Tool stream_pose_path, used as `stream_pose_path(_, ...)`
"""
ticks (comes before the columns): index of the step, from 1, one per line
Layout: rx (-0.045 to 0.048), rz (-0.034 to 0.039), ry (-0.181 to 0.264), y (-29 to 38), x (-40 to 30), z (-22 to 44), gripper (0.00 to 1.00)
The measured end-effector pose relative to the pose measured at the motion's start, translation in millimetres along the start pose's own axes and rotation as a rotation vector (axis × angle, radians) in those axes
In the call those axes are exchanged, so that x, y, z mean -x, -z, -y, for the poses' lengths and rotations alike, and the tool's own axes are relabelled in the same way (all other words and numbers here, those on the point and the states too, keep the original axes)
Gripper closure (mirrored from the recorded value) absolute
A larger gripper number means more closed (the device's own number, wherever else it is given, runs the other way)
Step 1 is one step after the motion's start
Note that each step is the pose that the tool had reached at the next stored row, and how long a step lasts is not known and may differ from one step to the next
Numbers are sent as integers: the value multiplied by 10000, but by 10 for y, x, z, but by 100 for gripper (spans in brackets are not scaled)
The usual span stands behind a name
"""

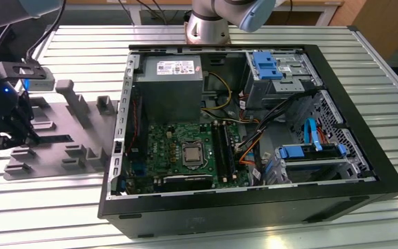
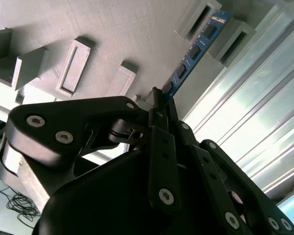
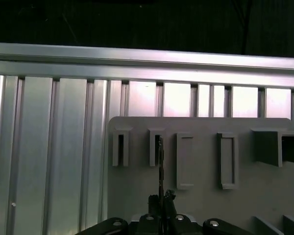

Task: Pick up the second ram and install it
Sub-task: 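Pick up the second ram and move it above second insertion slot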

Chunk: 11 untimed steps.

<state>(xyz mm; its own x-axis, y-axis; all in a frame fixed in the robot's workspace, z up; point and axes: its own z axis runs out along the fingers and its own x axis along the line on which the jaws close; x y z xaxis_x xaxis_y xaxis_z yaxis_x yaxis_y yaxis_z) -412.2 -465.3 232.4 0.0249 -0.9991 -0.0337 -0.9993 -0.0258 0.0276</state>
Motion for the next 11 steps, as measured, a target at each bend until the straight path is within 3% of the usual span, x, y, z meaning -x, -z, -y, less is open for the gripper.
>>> stream_pose_path(4,0,0,0,67,2,-2,86)
stream_pose_path(11,-1,0,1,89,4,-2,86)
